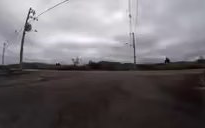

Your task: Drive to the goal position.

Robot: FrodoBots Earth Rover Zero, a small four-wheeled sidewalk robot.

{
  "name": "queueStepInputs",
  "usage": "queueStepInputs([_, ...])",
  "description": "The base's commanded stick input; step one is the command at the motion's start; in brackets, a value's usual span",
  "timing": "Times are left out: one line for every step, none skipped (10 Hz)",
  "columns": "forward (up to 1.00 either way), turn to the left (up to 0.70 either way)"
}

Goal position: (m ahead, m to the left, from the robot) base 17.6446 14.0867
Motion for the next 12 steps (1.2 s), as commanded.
queueStepInputs([0.70, 0.00])
queueStepInputs([0.70, 0.00])
queueStepInputs([0.70, 0.00])
queueStepInputs([0.70, 0.00])
queueStepInputs([0.70, 0.00])
queueStepInputs([0.70, 0.00])
queueStepInputs([0.70, 0.00])
queueStepInputs([0.70, 0.00])
queueStepInputs([0.70, 0.00])
queueStepInputs([0.70, 0.00])
queueStepInputs([0.70, 0.00])
queueStepInputs([0.70, 0.00])
